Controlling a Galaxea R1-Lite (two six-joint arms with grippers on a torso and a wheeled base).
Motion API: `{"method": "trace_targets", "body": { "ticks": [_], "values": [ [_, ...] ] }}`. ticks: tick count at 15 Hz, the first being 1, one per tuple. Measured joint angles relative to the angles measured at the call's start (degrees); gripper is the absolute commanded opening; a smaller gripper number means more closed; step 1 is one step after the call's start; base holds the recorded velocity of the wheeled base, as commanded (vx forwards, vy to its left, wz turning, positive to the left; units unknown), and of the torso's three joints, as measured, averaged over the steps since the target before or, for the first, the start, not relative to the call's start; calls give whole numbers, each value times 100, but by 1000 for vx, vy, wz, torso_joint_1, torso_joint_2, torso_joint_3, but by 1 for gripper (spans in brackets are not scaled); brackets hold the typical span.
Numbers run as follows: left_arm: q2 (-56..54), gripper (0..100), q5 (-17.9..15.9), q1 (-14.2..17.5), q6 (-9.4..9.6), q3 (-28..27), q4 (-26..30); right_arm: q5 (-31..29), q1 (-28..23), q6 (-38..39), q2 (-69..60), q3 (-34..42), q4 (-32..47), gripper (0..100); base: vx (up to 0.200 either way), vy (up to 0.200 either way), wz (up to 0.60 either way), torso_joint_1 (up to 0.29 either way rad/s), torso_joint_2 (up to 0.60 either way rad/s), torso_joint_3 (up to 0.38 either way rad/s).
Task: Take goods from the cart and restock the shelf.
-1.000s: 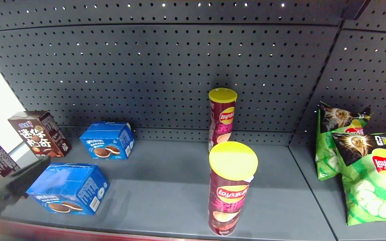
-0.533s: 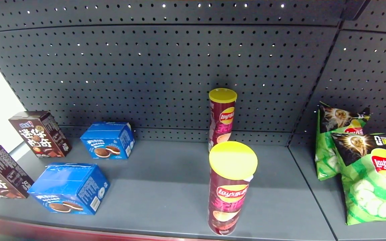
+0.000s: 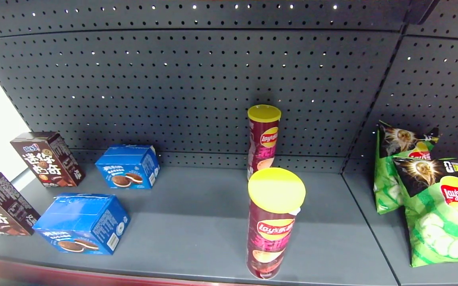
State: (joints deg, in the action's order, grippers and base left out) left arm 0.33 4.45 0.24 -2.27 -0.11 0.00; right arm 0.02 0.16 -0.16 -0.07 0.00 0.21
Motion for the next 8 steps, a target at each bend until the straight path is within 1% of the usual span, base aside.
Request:
{"method": "trace_targets", "body": {
  "ticks": [8],
  "values": [
    [-20,100,1,0,0,1,0,0,0,0,0,0,-2,100,0,0,0,0,0,0]
  ]
}}
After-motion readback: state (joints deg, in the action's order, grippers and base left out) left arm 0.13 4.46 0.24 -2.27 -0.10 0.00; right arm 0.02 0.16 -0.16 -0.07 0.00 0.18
